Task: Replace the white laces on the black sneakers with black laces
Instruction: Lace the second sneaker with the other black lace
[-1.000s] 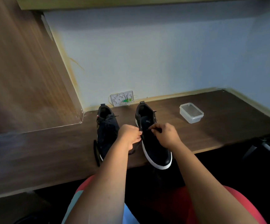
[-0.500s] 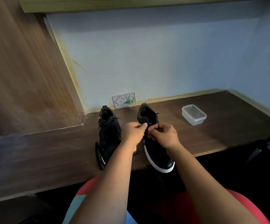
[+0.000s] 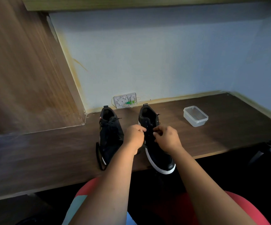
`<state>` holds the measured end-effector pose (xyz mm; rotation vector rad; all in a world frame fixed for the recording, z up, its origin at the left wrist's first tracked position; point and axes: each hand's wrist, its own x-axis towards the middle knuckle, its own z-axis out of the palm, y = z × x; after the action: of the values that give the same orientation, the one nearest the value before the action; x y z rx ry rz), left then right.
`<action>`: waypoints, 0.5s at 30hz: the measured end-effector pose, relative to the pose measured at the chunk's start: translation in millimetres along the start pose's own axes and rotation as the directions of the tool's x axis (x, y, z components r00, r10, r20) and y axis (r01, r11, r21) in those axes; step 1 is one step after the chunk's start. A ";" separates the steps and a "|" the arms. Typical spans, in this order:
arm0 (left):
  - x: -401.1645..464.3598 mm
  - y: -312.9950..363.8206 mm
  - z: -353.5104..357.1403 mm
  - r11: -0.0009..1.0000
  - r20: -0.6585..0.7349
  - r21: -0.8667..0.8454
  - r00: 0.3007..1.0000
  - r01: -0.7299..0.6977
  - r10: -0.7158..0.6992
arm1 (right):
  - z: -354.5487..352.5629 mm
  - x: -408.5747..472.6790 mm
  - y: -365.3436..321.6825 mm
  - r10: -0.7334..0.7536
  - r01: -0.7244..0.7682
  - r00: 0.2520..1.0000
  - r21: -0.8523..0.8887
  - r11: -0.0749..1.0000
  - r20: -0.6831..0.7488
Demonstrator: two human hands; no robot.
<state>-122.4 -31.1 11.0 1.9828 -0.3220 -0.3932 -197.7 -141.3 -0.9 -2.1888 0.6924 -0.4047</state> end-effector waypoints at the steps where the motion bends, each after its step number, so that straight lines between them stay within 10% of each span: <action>1: -0.6 -2.9 2.0 0.999 0.020 0.052 1.000 -0.010 0.009 | 1.5 0.1 0.4 0.008 -0.008 1.000 -0.013 1.000 0.022; 15: 1.3 -7.5 9.5 0.910 -0.036 0.365 0.974 -0.195 0.223 | 8.5 -1.0 3.4 0.125 -0.139 0.987 0.158 0.978 0.098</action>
<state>-124.7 -36.3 0.2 2.2855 -0.5863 -0.1232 -195.4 -137.6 -9.0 -1.9799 0.7252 -0.2846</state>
